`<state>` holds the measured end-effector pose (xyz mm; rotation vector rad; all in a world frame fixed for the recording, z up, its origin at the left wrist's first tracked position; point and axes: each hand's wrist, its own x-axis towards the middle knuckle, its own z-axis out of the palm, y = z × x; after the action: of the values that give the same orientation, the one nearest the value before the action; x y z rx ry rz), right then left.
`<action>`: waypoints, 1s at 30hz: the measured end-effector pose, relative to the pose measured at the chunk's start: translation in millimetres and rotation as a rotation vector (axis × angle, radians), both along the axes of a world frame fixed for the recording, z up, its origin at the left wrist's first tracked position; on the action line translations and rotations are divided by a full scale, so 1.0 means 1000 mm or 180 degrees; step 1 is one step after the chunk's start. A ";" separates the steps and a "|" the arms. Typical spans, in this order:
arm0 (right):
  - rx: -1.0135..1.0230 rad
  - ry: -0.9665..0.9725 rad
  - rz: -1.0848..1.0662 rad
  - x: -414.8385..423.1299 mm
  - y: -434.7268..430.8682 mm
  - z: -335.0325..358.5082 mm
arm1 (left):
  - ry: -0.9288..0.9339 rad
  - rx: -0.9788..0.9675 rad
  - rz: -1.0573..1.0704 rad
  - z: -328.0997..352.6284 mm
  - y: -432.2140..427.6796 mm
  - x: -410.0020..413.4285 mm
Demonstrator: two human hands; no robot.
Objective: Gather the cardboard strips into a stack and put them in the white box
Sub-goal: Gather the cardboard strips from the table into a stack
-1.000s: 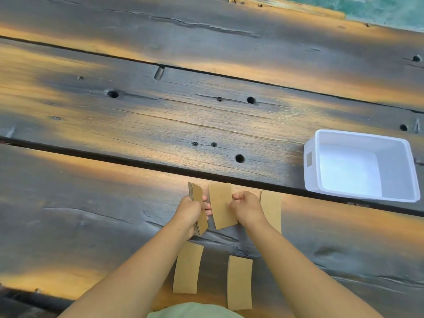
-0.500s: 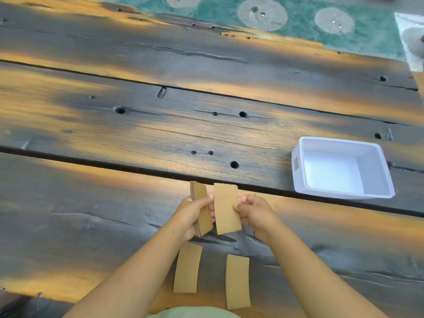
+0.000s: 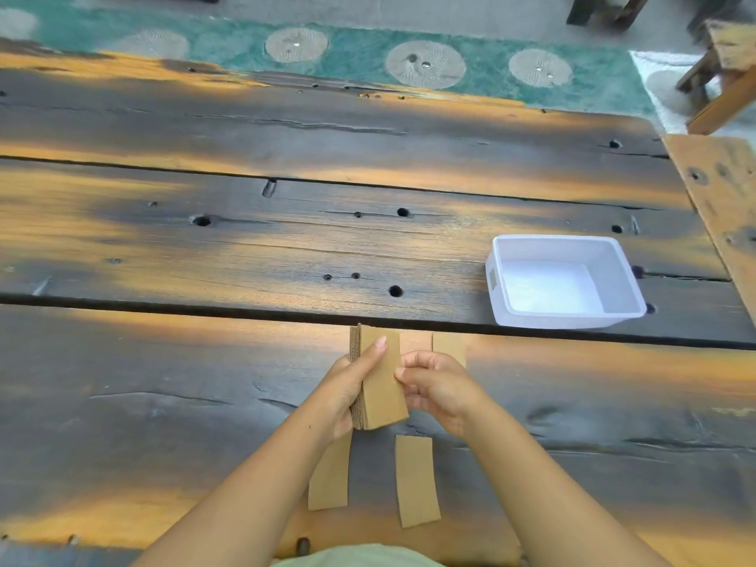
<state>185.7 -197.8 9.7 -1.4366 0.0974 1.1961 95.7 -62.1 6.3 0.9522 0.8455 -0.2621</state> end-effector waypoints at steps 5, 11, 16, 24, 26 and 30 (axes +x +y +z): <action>-0.0307 -0.0447 -0.0046 -0.011 0.001 0.001 | 0.0157 0.0049 0.0199 0.001 -0.011 0.000; -0.0582 -0.0887 -0.0036 -0.015 0.004 0.002 | 0.0359 0.0049 0.0265 -0.004 -0.015 0.004; -0.1075 -0.1396 0.0005 -0.009 0.006 -0.009 | 0.0515 0.0160 0.0362 -0.012 -0.020 0.018; -0.1377 -0.1037 -0.0073 0.026 -0.027 -0.033 | 0.0602 0.0325 -0.0192 -0.030 -0.026 0.046; -0.1453 -0.0945 -0.0148 0.037 -0.039 -0.042 | 0.0596 0.0395 -0.0376 -0.034 -0.031 0.055; -0.1688 -0.0940 -0.0232 0.055 -0.054 -0.062 | 0.0719 0.0517 -0.0405 -0.041 -0.043 0.073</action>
<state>241.0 -252.1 -52.8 -2.0406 0.2753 0.9201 169.1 -104.6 -34.6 1.1447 1.0259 -0.4215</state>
